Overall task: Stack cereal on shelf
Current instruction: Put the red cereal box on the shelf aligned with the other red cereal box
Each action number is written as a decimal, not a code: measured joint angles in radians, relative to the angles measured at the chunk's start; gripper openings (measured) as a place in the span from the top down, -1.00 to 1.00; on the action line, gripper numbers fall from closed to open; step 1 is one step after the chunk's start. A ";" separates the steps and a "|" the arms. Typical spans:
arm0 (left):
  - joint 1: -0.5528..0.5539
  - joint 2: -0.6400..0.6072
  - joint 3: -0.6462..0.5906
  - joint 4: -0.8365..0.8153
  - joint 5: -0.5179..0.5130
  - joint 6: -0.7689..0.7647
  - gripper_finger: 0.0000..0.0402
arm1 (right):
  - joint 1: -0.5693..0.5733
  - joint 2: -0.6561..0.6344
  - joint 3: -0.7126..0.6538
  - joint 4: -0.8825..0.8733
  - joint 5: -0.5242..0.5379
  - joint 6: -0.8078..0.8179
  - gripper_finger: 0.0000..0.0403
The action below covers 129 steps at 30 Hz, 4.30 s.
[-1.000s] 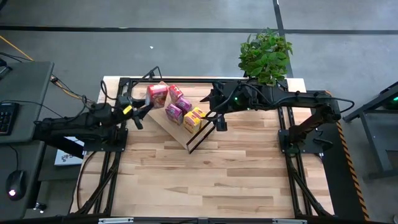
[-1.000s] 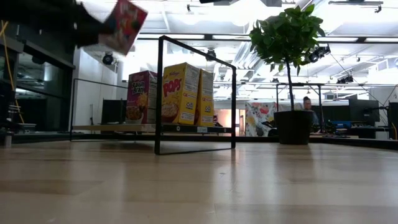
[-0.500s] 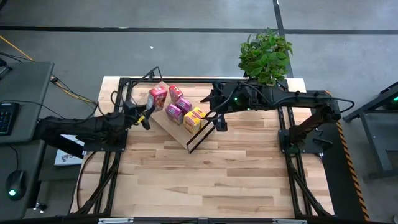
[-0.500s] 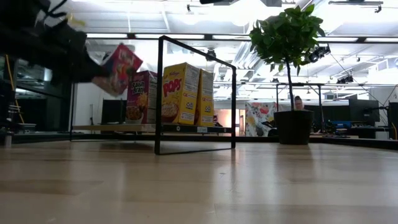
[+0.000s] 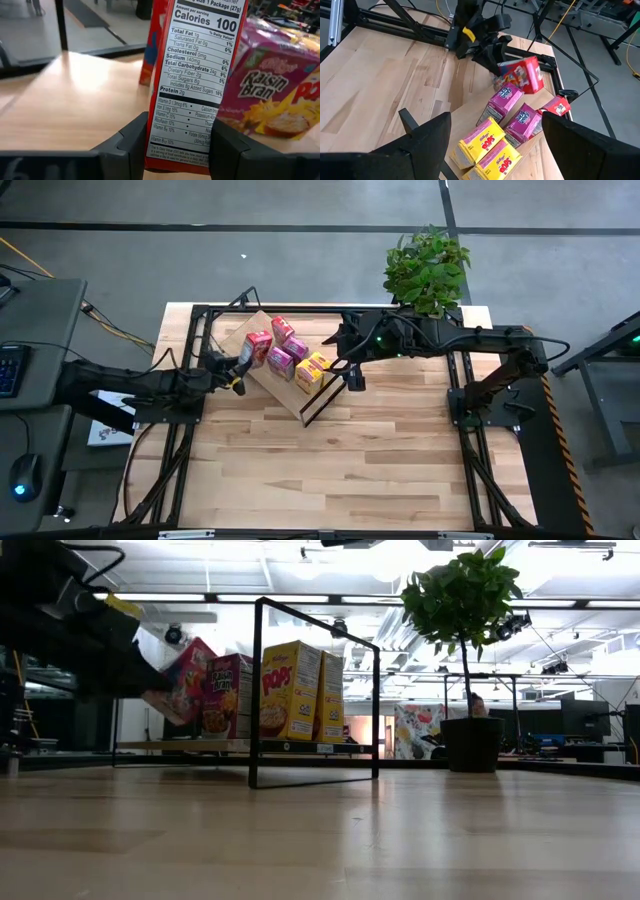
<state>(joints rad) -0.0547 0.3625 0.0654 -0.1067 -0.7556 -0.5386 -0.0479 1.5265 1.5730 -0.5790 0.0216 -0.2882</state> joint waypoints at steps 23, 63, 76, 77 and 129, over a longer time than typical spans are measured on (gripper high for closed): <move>0.001 0.258 0.000 -0.005 0.086 -0.137 0.18 | 0.000 0.000 0.000 0.022 0.001 -0.007 -0.51; 0.002 0.238 0.157 -0.181 0.119 0.044 -0.40 | 0.000 0.001 0.000 0.022 0.001 -0.007 -0.51; 0.002 0.225 0.327 -0.296 0.123 0.153 -0.40 | 0.000 0.001 0.000 0.022 0.001 0.000 -0.51; 0.002 0.222 0.340 -0.295 0.122 0.168 -0.40 | 0.000 0.001 0.000 0.022 0.001 0.000 -0.51; -0.235 0.240 0.031 -0.045 -0.119 -0.340 1.00 | 0.000 0.001 -0.001 0.022 -0.011 -0.027 -0.51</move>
<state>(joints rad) -0.2896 0.6022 0.0967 -0.1518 -0.8745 -0.8782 -0.0483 1.5272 1.5723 -0.5571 0.0101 -0.3153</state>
